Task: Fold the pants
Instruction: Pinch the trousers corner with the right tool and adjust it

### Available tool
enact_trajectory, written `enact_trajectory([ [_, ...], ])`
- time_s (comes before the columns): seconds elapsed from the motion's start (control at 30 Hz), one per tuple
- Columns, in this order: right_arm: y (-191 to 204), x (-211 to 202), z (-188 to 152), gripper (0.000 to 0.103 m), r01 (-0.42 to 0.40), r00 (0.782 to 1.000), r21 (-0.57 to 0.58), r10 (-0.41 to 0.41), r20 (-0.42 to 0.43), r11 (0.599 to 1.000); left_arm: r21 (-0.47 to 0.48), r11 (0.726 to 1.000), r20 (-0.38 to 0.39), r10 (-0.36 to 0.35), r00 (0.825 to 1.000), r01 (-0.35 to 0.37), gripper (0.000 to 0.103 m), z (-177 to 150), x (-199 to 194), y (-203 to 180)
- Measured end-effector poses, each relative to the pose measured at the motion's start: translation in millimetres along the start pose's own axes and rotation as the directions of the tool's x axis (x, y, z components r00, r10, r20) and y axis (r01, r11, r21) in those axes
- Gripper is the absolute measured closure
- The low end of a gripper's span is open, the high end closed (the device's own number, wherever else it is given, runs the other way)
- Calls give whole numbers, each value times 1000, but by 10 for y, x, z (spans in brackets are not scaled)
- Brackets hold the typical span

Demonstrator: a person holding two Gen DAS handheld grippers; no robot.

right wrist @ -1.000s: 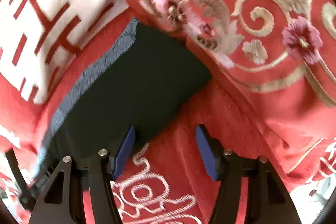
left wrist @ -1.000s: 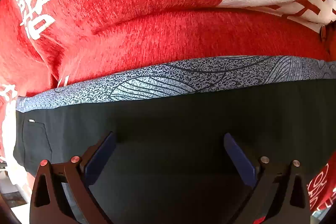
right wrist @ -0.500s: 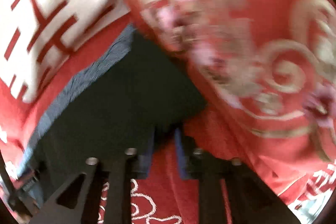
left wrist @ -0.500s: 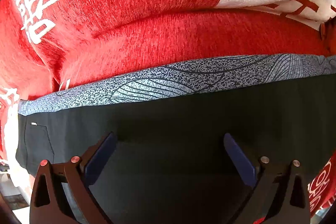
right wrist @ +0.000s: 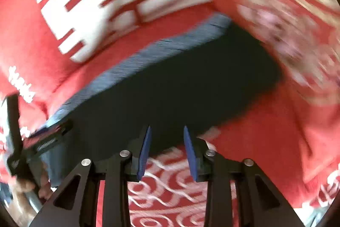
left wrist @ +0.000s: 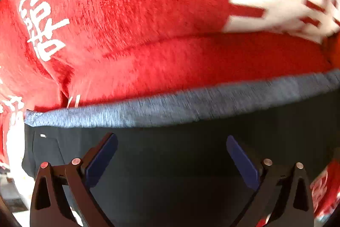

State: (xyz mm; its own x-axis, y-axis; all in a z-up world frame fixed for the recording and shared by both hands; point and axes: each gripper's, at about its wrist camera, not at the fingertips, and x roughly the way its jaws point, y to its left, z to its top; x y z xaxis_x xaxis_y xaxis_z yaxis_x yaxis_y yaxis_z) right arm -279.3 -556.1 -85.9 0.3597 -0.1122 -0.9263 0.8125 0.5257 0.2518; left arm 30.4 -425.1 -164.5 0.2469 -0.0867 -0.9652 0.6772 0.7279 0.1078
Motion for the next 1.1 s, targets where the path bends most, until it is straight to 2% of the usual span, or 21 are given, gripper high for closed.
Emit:
enact_trajectory([
  [0.13, 391, 365, 231, 68, -31, 999, -108, 32, 3, 994, -48, 999, -46, 5, 999, -7, 0, 141, 265, 35],
  [0.23, 544, 634, 379, 68, 1, 1000, -155, -5, -27, 988, -62, 998, -17, -4, 1000, 3, 0, 149, 266, 28],
  [0.3, 564, 817, 493, 68, 27, 999, -158, -33, -35, 987, -54, 998, -10, -11, 1000, 10, 0, 170, 259, 37],
  [0.4, 556, 788, 605, 68, 35, 999, -125, -38, -28, 992, -78, 997, -4, 8, 1000, -8, 0, 231, 155, 165],
  [0.5, 447, 531, 513, 68, 9, 1000, -96, -12, -26, 995, -84, 996, 30, 40, 999, -37, 0, 166, 5, 413],
  [0.6, 466, 429, 350, 64, 2, 999, -136, -9, -50, 991, -118, 990, 29, 87, 996, -83, 0, 36, -39, 836],
  [0.73, 514, 386, -1, 63, -6, 996, -178, -10, -89, 984, -164, 971, -45, 168, 985, -173, 0, -30, 176, 1381],
  [0.77, 532, 412, -75, 63, -3, 995, -183, -15, -99, 983, -173, 969, -60, 168, 984, -176, 0, -76, 242, 1457],
  [0.87, 570, 440, -244, 61, 23, 995, -211, -42, -86, 977, -198, 974, -40, 105, 994, -111, 0, -64, 422, 1682],
  [0.93, 628, 454, -221, 56, 37, 994, -233, -59, -87, 972, -193, 974, -41, 112, 993, -118, 0, -39, 453, 1685],
  [1.0, 656, 445, -187, 55, 46, 993, -230, -69, -94, 972, -174, 975, -53, 128, 990, -135, 0, -15, 366, 1642],
  [1.1, 654, 331, -167, 55, 25, 994, -217, -48, -101, 976, -132, 986, -40, 101, 994, -106, 0, -127, 133, 1566],
])
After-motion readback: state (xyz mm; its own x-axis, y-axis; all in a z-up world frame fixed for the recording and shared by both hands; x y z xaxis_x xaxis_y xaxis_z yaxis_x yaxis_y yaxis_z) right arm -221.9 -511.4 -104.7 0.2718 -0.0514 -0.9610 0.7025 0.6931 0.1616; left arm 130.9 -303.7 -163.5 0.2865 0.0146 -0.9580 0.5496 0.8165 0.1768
